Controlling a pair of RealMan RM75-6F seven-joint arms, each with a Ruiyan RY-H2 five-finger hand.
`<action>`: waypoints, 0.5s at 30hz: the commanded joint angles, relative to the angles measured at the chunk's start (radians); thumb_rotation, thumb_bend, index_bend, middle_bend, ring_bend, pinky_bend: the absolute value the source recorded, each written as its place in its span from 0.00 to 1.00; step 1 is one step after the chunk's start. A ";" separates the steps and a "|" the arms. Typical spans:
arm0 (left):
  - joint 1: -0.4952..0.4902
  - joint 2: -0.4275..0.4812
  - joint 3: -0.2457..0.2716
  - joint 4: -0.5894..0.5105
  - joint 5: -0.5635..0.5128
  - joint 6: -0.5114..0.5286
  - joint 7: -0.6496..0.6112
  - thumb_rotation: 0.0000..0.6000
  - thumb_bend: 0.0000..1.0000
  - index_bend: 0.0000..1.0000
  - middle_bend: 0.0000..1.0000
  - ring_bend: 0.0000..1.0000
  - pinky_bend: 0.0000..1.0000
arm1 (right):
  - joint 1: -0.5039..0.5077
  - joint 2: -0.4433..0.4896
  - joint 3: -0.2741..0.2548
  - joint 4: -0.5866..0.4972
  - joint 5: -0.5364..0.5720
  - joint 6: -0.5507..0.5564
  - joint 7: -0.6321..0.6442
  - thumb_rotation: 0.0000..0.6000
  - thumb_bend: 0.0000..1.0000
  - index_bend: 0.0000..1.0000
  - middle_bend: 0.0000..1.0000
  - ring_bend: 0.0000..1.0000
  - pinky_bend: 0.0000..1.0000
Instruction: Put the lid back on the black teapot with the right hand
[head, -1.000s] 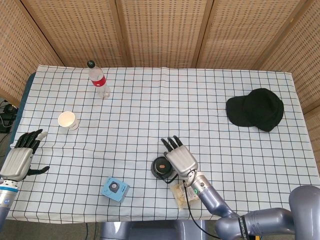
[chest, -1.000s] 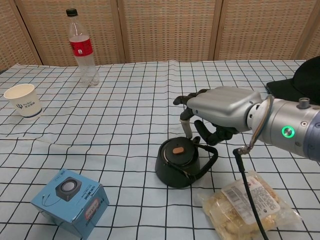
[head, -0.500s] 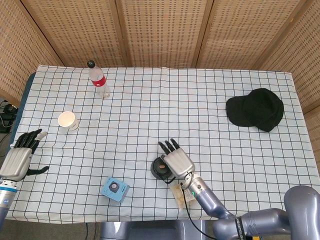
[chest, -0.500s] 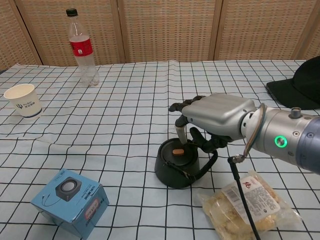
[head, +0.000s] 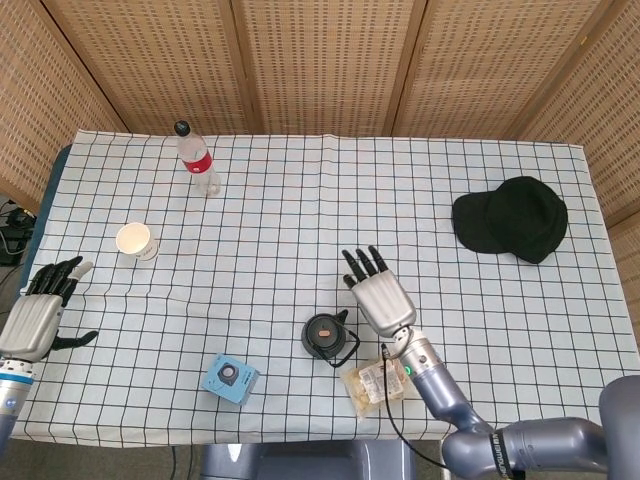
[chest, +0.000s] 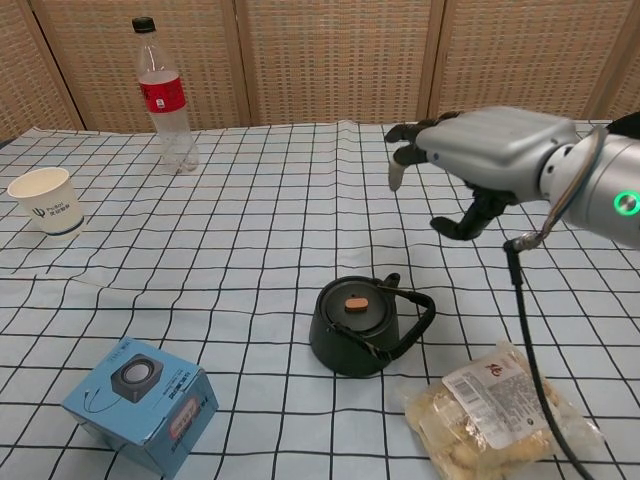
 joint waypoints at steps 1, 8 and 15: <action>0.001 -0.003 0.000 0.001 0.000 0.002 0.002 1.00 0.05 0.00 0.00 0.00 0.00 | -0.043 0.065 -0.005 -0.009 -0.061 0.044 0.046 1.00 0.48 0.20 0.00 0.00 0.00; 0.004 -0.015 -0.006 0.011 -0.004 0.016 0.020 1.00 0.05 0.00 0.00 0.00 0.00 | -0.181 0.151 -0.072 0.061 -0.196 0.134 0.228 1.00 0.41 0.09 0.00 0.00 0.00; 0.011 -0.028 -0.013 0.020 -0.007 0.039 0.044 1.00 0.05 0.00 0.00 0.00 0.00 | -0.305 0.160 -0.137 0.188 -0.288 0.199 0.421 1.00 0.38 0.04 0.00 0.00 0.00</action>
